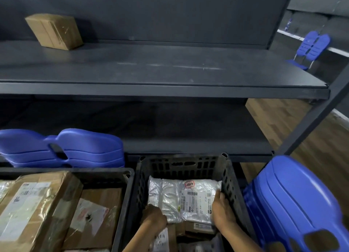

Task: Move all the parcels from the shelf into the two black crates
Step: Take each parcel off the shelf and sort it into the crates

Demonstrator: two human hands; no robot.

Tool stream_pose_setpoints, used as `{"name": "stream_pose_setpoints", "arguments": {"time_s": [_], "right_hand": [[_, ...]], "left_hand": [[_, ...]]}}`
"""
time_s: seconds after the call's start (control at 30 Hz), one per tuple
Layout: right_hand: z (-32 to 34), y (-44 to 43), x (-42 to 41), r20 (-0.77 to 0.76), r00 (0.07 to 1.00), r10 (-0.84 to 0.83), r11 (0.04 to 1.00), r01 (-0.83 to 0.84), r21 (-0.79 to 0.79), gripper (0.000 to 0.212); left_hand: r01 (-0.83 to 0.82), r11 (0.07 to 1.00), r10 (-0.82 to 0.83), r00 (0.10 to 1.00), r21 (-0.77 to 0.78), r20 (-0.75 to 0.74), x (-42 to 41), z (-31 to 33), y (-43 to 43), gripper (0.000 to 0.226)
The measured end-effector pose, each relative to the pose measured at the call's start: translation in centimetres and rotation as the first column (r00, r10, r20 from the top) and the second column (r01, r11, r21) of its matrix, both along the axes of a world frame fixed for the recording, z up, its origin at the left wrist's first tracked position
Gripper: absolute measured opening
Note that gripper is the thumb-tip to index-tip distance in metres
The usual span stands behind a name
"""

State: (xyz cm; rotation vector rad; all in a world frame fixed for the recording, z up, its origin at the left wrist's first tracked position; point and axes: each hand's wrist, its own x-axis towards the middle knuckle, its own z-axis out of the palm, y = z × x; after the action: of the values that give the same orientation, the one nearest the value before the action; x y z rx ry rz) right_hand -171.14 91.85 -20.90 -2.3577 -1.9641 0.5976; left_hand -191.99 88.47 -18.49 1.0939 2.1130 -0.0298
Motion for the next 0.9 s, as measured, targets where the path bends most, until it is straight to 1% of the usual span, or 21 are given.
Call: {"name": "stream_pose_setpoints", "arguments": {"time_s": [0.07, 0.1, 0.13, 0.17, 0.2, 0.23, 0.3, 0.33, 0.4, 0.53, 0.67, 0.77, 0.9], "right_hand": [[0.3, -0.2, 0.0, 0.119, 0.989, 0.085, 0.996, -0.087, 0.012, 0.058], [0.5, -0.3, 0.1, 0.18, 0.973, 0.143, 0.989, -0.149, 0.02, 0.06], [0.6, -0.4, 0.0, 0.241, 0.947, 0.212, 0.974, -0.225, 0.028, 0.06], [0.7, -0.6, -0.1, 0.296, 0.913, 0.279, 0.953, -0.302, 0.034, 0.059], [0.7, -0.7, -0.2, 0.333, 0.88, 0.338, 0.93, -0.366, 0.024, 0.06], [0.7, -0.7, -0.4, 0.331, 0.866, 0.374, 0.918, -0.396, -0.001, 0.062], [0.4, -0.4, -1.0, 0.3, 0.863, 0.405, 0.912, -0.405, -0.065, 0.068], [0.1, -0.1, -1.1, 0.282, 0.869, 0.406, 0.913, -0.398, -0.09, 0.071], [-0.9, 0.5, -1.4, 0.256, 0.88, 0.401, 0.916, -0.384, -0.117, 0.075], [-2.9, 1.1, -0.8, 0.254, 0.877, 0.408, 0.913, -0.384, -0.141, 0.079], [-3.9, 1.2, -0.1, 0.242, 0.866, 0.438, 0.898, -0.409, -0.163, 0.083], [-4.5, 1.3, -0.2, 0.227, 0.87, 0.438, 0.898, -0.412, -0.156, 0.084], [-4.5, 1.3, 0.0, 0.227, 0.863, 0.452, 0.891, -0.424, -0.162, 0.084]], "left_hand": [[0.032, 0.999, -0.032, 0.999, 0.031, -0.01, 0.2, 0.2, -0.1, 0.046], [0.065, 0.997, -0.063, 0.996, 0.047, -0.058, 0.5, 0.4, -0.1, 0.046], [0.134, 0.99, -0.126, 0.981, 0.046, -0.15, 0.8, 0.5, 0.2, 0.05], [0.233, 0.972, -0.214, 0.94, 0.039, -0.267, 1.0, 0.5, 0.5, 0.056], [0.346, 0.938, -0.313, 0.882, 0.033, -0.353, 1.2, 0.7, 0.9, 0.062], [0.447, 0.894, -0.397, 0.827, 0.038, -0.397, 1.4, 0.7, 1.3, 0.066], [0.582, 0.813, -0.517, 0.733, 0.016, -0.442, 1.4, 0.1, 2.3, 0.074], [0.61, 0.792, -0.553, 0.706, -0.018, -0.442, 1.4, -0.3, 2.7, 0.079], [0.622, 0.781, -0.583, 0.691, -0.06, -0.427, 1.0, -1.4, 3.3, 0.089], [0.584, 0.81, -0.558, 0.743, -0.049, -0.37, -0.1, -3.8, 3.3, 0.103], [0.535, 0.844, -0.522, 0.804, -0.036, -0.284, -0.6, -5.4, 2.8, 0.106], [0.54, 0.84, -0.534, 0.802, -0.058, -0.267, -0.8, -6.2, 2.9, 0.106], [0.544, 0.839, -0.534, 0.81, -0.029, -0.243, -1.2, -6.6, 2.9, 0.106]]}}
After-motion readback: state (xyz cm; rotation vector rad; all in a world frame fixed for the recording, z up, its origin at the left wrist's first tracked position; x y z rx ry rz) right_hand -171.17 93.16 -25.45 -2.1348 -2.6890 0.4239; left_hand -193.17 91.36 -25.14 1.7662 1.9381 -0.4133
